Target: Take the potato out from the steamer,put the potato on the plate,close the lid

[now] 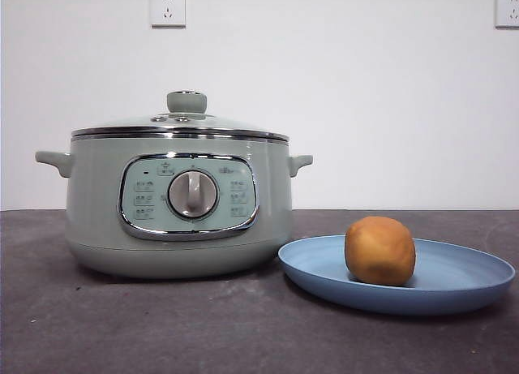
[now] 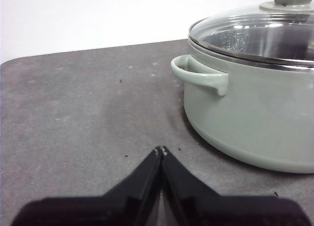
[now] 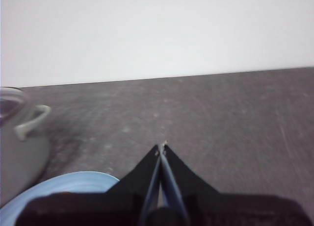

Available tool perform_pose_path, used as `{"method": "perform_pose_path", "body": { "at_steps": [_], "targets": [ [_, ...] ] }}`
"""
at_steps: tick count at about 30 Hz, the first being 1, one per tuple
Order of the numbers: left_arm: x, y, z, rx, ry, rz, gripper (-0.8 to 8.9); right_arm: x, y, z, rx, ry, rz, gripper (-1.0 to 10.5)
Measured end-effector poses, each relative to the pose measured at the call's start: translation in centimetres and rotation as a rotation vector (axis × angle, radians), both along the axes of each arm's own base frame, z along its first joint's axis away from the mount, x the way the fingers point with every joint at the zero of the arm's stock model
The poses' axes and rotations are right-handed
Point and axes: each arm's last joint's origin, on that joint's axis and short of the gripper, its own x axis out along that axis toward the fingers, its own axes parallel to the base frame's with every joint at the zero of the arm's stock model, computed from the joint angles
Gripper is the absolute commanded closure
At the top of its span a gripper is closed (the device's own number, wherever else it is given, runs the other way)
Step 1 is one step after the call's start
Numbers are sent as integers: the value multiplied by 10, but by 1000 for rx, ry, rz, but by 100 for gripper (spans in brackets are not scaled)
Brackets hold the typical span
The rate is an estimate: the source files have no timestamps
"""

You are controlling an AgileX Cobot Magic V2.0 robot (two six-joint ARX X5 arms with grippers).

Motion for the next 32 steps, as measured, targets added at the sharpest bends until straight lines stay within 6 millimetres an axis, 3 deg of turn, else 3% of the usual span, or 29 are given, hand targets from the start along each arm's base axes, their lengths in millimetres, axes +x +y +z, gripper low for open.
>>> {"method": "perform_pose_path", "body": {
  "at_steps": [7,12,32],
  "targets": [
    [0,0,0,0,0,0,817,2,0,-32,62,39,-7,946],
    [0,0,0,0,0,0,817,1,0,-43,83,99,-11,946],
    [0,0,0,0,0,0,817,1,0,-45,106,116,-15,946]
  ]
}}
